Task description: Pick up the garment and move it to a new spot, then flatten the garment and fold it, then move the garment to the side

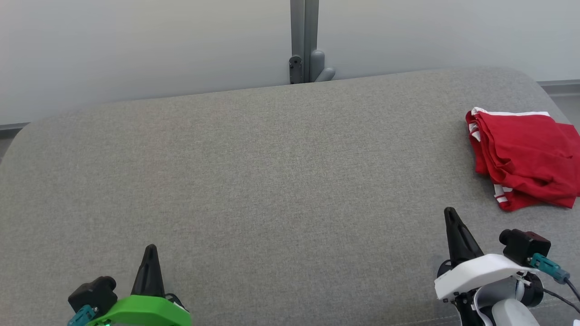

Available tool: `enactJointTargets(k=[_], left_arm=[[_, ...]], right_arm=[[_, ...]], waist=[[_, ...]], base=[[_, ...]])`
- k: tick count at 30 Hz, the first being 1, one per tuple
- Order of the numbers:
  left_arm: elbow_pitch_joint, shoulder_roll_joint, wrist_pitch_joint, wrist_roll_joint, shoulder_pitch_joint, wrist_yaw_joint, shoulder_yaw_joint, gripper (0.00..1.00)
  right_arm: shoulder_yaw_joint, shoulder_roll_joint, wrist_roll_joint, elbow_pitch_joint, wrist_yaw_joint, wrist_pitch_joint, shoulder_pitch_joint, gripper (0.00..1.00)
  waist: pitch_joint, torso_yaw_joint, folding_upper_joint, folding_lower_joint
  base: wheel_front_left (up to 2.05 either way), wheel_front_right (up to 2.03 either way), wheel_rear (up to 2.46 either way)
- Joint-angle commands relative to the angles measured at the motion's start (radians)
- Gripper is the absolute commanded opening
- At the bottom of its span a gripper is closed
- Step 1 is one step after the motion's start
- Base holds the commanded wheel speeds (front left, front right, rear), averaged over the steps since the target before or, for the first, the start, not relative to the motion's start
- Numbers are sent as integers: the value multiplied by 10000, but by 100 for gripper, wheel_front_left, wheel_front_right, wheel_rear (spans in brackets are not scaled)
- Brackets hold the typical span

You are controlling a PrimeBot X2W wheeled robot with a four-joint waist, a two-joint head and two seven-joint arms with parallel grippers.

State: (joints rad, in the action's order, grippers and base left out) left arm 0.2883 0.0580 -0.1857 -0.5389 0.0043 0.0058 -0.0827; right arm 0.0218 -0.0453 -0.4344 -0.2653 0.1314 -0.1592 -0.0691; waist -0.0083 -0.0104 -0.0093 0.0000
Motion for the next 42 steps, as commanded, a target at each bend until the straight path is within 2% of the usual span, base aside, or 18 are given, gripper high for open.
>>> enactJointTargets(k=[1, 15, 42], left_arm=[[-108, 17, 82, -474, -382, -93, 111, 0], [-4, 0, 584, -2498, -732, -352, 421, 0], [166, -27, 1349, -5531, -1256, -743, 904, 0]], right_arm=[[-102, -34, -487, 84, -2, 102, -360, 0], [-452, -42, -2670, -88, -3, 706, -590, 0], [-977, -55, -5965, -358, -3, 1610, -933, 0]], waist=[[2, 2, 13, 0], [18, 15, 24, 0], [47, 40, 43, 0]], base=[[0, 0, 0], [0, 0, 0], [0, 0, 0]])
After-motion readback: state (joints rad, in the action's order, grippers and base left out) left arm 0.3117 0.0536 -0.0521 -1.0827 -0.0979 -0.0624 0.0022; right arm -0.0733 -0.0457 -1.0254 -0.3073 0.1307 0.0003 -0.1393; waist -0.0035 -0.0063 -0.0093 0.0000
